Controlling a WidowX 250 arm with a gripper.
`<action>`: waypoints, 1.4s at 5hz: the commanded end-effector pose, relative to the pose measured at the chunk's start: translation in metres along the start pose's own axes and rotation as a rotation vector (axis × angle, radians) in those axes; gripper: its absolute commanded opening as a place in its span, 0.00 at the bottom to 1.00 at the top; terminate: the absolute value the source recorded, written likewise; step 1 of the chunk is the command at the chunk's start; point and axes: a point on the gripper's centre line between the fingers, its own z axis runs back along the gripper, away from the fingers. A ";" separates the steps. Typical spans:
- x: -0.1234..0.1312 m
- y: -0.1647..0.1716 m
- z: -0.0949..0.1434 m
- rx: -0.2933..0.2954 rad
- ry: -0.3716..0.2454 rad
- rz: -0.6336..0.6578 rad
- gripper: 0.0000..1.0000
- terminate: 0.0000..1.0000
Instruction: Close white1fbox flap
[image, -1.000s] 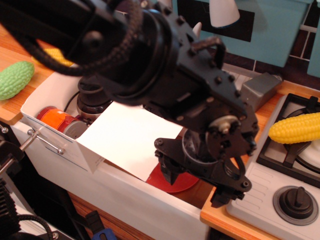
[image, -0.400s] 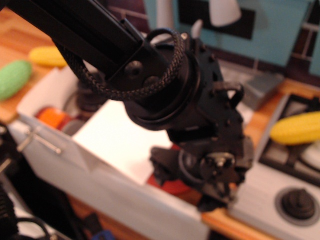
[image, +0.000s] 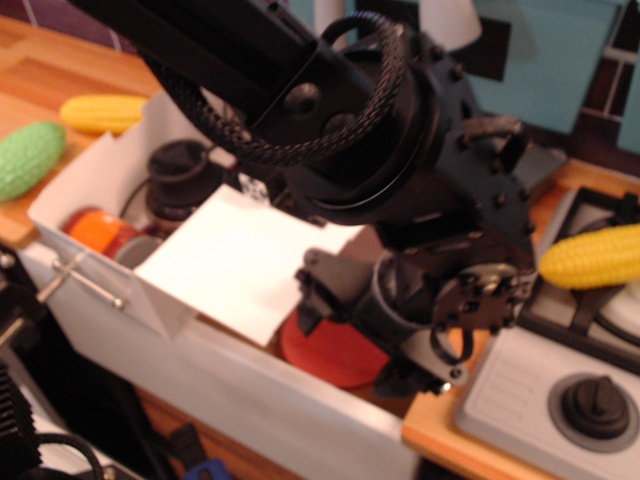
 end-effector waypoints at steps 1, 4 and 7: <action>0.008 0.015 0.024 0.036 -0.017 -0.014 1.00 0.00; 0.003 0.086 0.053 0.086 0.028 -0.093 1.00 0.00; -0.004 0.176 0.037 0.047 -0.031 -0.165 1.00 0.00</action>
